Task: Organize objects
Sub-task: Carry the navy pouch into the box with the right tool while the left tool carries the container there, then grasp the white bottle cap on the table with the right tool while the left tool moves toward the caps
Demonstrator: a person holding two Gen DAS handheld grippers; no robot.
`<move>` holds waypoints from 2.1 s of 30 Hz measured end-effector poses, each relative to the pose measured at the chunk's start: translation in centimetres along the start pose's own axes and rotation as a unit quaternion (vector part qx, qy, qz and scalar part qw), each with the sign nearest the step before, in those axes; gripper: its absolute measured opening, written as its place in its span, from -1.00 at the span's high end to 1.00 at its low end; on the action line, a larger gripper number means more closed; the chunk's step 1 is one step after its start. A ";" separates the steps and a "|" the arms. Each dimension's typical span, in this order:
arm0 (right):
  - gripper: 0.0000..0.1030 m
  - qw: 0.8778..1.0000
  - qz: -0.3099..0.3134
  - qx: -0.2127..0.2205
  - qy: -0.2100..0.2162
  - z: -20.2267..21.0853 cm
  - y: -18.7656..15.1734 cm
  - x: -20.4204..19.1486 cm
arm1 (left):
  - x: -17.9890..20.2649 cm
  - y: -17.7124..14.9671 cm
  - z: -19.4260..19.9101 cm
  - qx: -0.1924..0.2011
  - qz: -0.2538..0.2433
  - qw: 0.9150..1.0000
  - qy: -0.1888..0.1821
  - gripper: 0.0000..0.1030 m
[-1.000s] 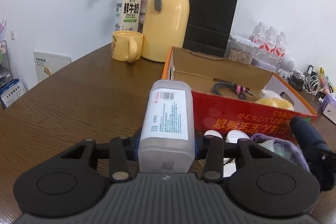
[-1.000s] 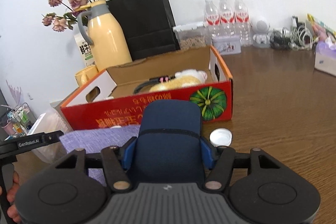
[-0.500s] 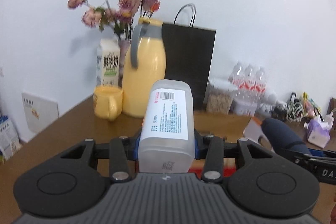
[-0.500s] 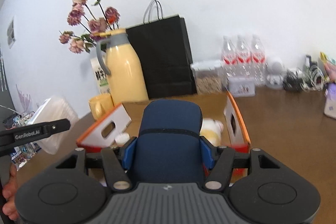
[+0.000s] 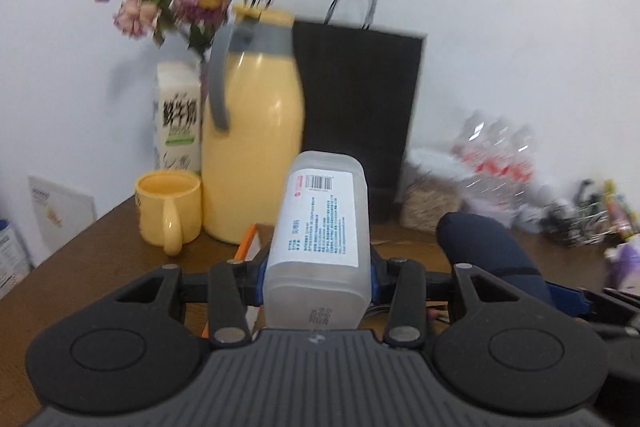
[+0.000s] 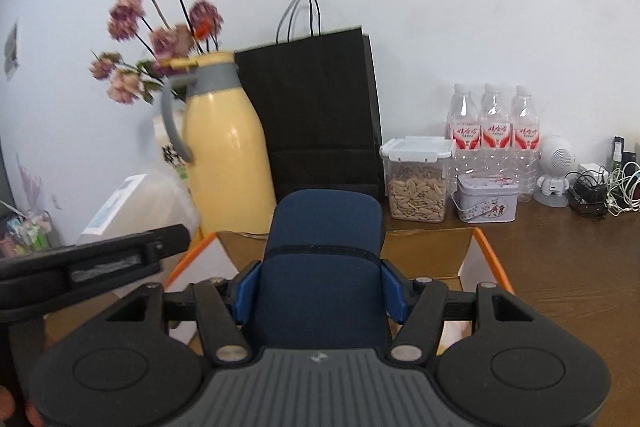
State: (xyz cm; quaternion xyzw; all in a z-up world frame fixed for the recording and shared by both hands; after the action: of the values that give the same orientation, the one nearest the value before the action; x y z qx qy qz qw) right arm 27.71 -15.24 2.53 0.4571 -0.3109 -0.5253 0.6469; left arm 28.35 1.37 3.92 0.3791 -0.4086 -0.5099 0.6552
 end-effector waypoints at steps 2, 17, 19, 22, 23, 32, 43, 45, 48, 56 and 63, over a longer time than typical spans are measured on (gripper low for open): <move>-0.17 1.000 0.011 -0.007 -0.010 -1.4 -1.0 -0.3 | 0.0 -1.0 -1.7 -0.025 -0.008 1.000 0.000 0.16; -0.27 0.998 0.040 -0.047 -0.025 -3.3 -3.7 -0.5 | -0.5 -3.5 -2.3 -0.050 -0.037 0.998 0.008 -0.36; -0.33 0.998 0.039 -0.050 -0.024 -3.1 -3.8 -0.3 | -0.4 -3.2 -1.5 -0.026 -0.039 0.999 0.012 -0.88; -0.87 0.998 0.037 -0.038 -0.032 -2.5 -3.6 -0.1 | -0.4 -2.9 -0.3 0.006 -0.036 0.999 0.011 -1.00; -0.96 0.998 0.035 -0.033 -0.032 -2.2 -3.5 0.0 | -0.4 -2.8 -0.2 0.009 -0.033 0.999 0.011 -1.00; -1.00 0.999 0.026 -0.018 -0.033 -0.8 -2.9 0.7 | -0.7 -2.3 0.8 0.024 -0.018 1.000 0.009 -1.00; -1.00 0.999 0.027 0.023 -0.040 3.2 -2.4 1.7 | -0.6 -1.6 4.1 0.052 -0.011 0.998 -0.019 -1.00; -1.00 0.998 0.028 0.033 -0.041 4.2 -2.3 1.9 | -0.3 -1.7 5.0 0.057 -0.016 0.998 -0.023 -1.00; -1.00 0.998 0.031 0.040 -0.043 5.6 -2.4 2.1 | 0.0 -2.0 6.2 0.057 -0.022 0.998 -0.032 -1.00; -1.00 0.997 0.045 0.044 -0.044 9.3 -3.7 2.4 | -0.6 -3.0 8.7 0.046 -0.027 0.998 -0.030 -1.00; -1.00 0.997 0.058 0.007 -0.059 11.5 -6.7 4.3 | -1.7 -4.6 10.2 0.018 -0.049 0.998 -0.018 -1.00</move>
State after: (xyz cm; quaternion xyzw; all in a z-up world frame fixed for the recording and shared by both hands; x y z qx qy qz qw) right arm 15.98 -22.59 0.50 0.4110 -0.3781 -0.5108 0.6536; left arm 17.03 1.35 3.29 0.4014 -0.4104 -0.5407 0.6149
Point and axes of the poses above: each gripper's, at about its wrist camera, not at the fingertips, and z roughly against the way its jaws point, x to its right, y to its top, the point moved 3 cm from there along -z, roughly the way its jaws point, and after that the axes turned 2 degrees about z, right-handed, at the moved point
